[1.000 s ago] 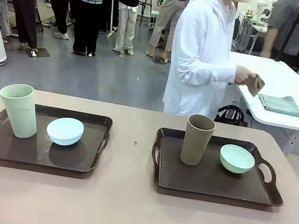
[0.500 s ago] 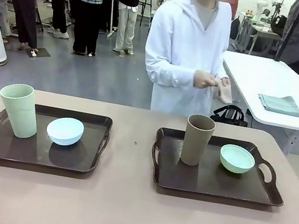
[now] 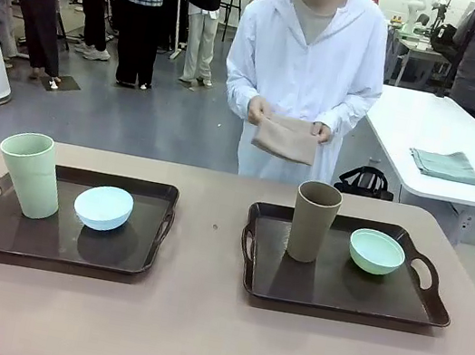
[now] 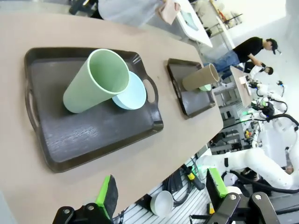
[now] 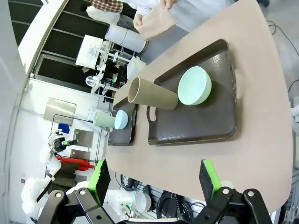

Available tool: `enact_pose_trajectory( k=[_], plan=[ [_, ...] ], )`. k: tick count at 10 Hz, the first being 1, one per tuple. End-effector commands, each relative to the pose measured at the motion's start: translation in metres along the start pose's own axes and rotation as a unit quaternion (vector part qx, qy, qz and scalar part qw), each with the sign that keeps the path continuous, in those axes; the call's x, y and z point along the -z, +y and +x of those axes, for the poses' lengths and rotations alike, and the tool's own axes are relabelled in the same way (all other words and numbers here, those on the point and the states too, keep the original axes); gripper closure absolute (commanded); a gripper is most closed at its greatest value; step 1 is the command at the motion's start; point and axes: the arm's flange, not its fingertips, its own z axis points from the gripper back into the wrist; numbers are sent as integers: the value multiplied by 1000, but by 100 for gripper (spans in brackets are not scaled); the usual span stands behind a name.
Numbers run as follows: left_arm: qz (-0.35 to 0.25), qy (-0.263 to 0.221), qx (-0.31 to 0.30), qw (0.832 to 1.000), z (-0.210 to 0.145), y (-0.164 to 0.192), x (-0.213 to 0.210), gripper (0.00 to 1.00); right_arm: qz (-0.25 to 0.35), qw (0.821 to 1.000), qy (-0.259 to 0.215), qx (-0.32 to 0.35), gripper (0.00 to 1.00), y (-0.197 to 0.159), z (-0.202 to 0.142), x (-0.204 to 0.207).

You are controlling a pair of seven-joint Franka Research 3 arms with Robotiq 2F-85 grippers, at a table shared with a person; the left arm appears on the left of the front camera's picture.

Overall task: Set up a tray with a mat and arrange the tableware.
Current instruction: Pick up the Picnic Bowl and Reusable plastic cup from the Handle tray in front of the human's position and hold them in the air.

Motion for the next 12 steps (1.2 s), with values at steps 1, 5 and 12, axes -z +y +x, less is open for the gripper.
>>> enact_pose_trajectory(
  k=[1, 5, 12],
  plan=[
    [-6, -7, 4, 1000, 0, 0, -4, 0, 8, 1000, -6, -3, 0, -3, -3, -4],
    [-6, -7, 4, 1000, 0, 0, -4, 0, 8, 1000, -6, -3, 0, -3, -3, -4],
    [-6, -7, 4, 1000, 0, 0, -4, 0, 8, 1000, -6, -3, 0, -3, -3, -4]
  ],
)
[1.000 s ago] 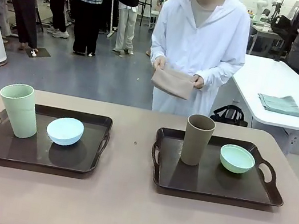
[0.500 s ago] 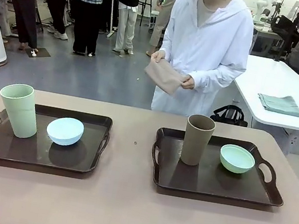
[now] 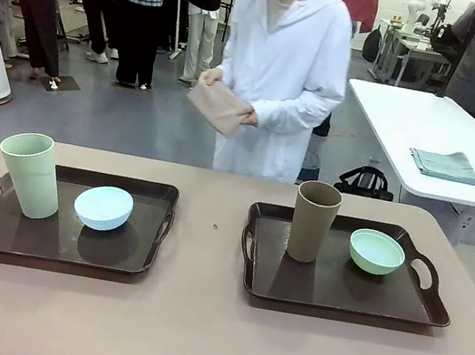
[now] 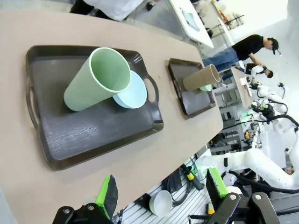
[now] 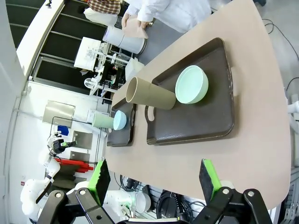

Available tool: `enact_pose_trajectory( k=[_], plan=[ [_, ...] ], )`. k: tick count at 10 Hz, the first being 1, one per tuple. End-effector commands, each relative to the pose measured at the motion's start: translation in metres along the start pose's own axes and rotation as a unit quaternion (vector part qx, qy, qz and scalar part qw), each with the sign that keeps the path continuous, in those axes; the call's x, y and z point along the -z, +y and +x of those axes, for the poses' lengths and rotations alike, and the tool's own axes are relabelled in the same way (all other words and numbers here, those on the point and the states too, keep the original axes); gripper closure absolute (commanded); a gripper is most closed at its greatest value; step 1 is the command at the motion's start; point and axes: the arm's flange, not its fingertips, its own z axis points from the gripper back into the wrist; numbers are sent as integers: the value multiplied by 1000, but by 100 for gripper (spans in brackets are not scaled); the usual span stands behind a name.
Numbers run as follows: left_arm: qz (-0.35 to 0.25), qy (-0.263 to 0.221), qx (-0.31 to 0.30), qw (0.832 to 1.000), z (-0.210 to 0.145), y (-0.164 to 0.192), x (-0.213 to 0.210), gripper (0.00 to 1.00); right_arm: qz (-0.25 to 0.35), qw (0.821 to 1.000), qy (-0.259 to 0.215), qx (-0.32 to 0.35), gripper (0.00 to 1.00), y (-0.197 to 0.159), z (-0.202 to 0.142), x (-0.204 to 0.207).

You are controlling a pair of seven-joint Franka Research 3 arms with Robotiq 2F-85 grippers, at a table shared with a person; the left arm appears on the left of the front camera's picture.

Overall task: Set up a tray with a mat and arrange the tableware.
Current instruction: Pick up the Picnic Bowl and Reusable plastic cup from the Handle tray in front of the human's position and hold them in the air.

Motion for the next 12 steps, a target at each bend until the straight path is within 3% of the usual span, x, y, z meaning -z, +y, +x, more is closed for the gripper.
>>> enact_pose_trajectory(
  k=[1, 12],
  plan=[
    [-8, -7, 9, 1000, 1, 1, -2, 0, 12, 1000, -4, -8, 0, -1, 2, 0],
    [-8, -7, 9, 1000, 1, 1, -2, 0, 12, 1000, -4, -8, 0, -1, 2, 0]
  ],
)
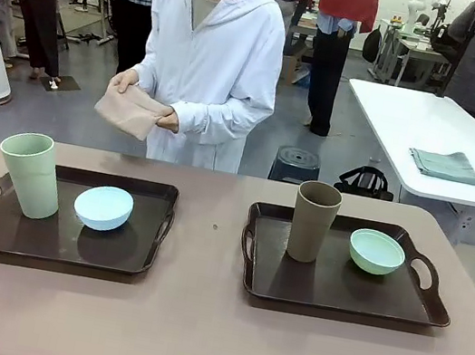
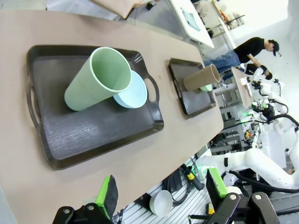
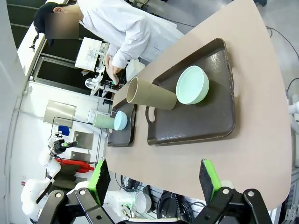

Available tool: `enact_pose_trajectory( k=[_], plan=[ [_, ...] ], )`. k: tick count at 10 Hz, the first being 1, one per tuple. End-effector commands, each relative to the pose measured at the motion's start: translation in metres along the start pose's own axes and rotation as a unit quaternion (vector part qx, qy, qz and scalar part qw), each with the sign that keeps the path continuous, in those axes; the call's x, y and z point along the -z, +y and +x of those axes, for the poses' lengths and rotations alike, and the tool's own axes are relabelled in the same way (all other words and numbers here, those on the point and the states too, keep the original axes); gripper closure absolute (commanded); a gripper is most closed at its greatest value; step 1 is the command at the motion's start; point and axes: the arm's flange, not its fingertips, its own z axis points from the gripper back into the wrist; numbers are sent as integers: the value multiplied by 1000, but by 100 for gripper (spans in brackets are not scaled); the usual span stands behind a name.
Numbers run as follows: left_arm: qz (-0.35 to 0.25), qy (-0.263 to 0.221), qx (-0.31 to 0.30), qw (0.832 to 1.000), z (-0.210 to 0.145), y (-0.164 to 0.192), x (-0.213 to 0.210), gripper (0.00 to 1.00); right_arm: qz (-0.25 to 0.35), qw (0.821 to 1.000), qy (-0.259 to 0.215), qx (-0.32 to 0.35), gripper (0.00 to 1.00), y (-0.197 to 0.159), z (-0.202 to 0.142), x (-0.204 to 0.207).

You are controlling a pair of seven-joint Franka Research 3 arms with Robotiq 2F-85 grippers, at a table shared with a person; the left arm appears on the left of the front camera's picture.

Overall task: Set up a tray with a mat and arrange the tableware.
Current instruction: Pick up the Picnic Bowl and Reusable plastic cup from the Handle tray in front of the human's position and hold them in the air.

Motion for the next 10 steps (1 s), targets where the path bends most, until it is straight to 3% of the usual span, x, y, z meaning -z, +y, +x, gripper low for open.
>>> enact_pose_trajectory(
  k=[1, 10],
  plan=[
    [-9, -7, 10, 1000, 2, 1, -2, 0, 9, 1000, -3, -8, 0, 0, 2, -1],
    [-9, -7, 10, 1000, 2, 1, -2, 0, 9, 1000, -3, -8, 0, 0, 2, -1]
  ],
)
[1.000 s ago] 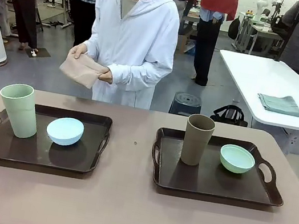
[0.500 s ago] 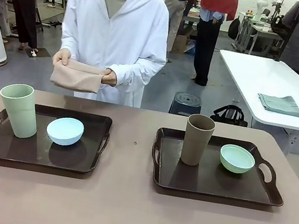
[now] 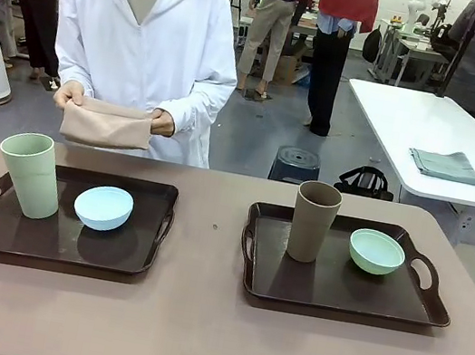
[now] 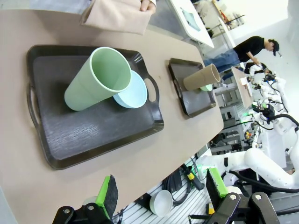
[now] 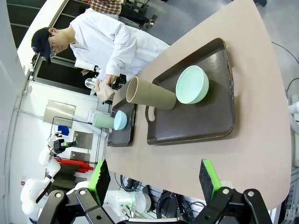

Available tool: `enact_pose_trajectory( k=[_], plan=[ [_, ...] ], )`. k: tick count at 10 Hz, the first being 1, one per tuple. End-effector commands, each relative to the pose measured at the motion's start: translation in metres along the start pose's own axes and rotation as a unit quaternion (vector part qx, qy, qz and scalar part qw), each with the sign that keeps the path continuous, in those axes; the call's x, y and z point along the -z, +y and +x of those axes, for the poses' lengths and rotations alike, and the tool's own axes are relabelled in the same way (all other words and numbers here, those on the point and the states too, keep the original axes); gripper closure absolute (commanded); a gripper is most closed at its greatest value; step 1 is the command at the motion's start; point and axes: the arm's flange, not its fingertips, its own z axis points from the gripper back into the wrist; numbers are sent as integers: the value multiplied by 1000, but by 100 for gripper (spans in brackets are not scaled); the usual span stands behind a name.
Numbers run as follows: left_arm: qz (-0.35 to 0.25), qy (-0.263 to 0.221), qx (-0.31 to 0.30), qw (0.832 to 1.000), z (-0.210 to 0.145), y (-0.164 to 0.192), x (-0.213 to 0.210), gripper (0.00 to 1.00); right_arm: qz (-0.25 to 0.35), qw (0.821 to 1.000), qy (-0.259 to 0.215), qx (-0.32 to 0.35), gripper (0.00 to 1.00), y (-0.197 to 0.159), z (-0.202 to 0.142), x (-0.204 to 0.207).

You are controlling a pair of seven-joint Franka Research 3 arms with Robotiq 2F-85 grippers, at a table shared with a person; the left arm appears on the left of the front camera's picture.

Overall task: Set up a tray with a mat and arrange the tableware.
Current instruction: Pick up the Picnic Bowl and Reusable plastic cup from the Handle tray in front of the human's position and hold them in the air.

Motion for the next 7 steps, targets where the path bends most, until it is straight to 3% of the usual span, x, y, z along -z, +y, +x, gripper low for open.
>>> enact_pose_trajectory(
  k=[1, 7],
  plan=[
    [-9, -7, 9, 1000, 2, 1, -2, 0, 10, 1000, -3, -7, 0, -1, 3, 0],
    [-9, -7, 9, 1000, 2, 1, -2, 0, 10, 1000, -3, -7, 0, -1, 3, 0]
  ],
)
